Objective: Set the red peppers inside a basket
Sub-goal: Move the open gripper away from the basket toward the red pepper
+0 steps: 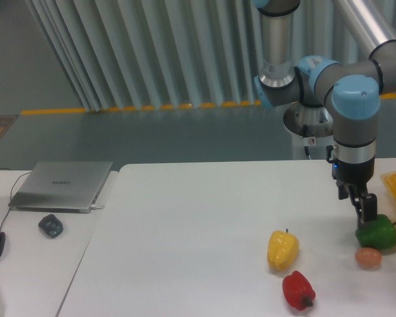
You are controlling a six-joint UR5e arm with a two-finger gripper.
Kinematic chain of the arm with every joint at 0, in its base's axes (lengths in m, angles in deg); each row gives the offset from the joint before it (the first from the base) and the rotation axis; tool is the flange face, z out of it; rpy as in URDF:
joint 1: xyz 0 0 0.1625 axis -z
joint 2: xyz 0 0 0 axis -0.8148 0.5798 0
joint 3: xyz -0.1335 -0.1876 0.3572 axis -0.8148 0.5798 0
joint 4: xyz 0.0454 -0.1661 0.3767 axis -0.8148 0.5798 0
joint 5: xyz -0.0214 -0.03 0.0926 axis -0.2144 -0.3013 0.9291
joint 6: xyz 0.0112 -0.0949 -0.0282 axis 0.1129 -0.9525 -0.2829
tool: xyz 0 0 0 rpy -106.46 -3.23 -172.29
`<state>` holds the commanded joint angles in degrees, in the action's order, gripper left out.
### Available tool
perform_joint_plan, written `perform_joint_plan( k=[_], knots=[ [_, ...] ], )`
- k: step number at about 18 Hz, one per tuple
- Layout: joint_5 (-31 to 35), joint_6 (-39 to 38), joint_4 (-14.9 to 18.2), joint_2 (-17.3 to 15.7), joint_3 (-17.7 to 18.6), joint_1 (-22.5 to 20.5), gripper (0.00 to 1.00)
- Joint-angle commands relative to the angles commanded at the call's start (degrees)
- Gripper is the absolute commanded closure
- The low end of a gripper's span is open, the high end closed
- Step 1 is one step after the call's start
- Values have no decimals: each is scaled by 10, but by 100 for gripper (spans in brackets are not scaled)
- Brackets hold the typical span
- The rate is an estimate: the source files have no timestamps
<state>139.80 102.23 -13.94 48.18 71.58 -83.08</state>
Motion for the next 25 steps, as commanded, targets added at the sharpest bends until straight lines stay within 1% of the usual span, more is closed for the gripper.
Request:
perform_joint_plan(
  k=[2, 5, 7, 9, 10, 15, 16, 18, 21, 23, 25],
  knots=[
    [-2, -31, 0, 4, -5, 7, 0],
    [-9, -139, -3, 14, -5, 27, 0],
    [-6, -196, -32, 25, -4, 43, 0],
    [-8, -273, -41, 27, -2, 54, 0],
    [-8, -289, -43, 27, -2, 55, 0],
    [-10, -296, -52, 27, 1, 57, 0],
    [-11, -315, -55, 26, 3, 61, 0],
    [-35, -370, -72, 25, 4, 67, 0],
    [-35, -404, -75, 25, 4, 87, 0],
    [-34, -433, -90, 27, 4, 95, 0],
    [-33, -463, -114, 31, 11, 96, 0]
  ],
)
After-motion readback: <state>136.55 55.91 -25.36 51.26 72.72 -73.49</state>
